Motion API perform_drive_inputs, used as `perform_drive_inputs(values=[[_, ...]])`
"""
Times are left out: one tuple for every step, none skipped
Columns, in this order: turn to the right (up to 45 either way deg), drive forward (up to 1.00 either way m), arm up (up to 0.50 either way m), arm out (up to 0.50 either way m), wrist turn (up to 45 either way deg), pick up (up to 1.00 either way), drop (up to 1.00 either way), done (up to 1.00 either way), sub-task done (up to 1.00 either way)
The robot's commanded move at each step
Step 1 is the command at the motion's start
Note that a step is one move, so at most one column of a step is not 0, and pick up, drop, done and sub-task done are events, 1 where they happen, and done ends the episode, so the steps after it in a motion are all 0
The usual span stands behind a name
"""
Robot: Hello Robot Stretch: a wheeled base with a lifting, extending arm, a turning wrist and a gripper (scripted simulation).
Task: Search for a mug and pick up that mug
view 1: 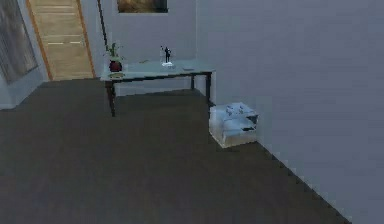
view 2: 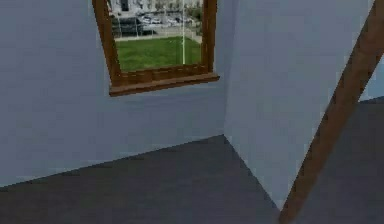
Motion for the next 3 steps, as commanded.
perform_drive_inputs(values=[[-45.0,0.0,0.0,0.0,0.0,0.0,0.0,0.0,0.0],[-9.0,0.0,0.0,0.0,0.0,0.0,0.0,0.0,0.0],[0.0,0.3,0.0,0.0,0.0,0.0,0.0,0.0,0.0]])
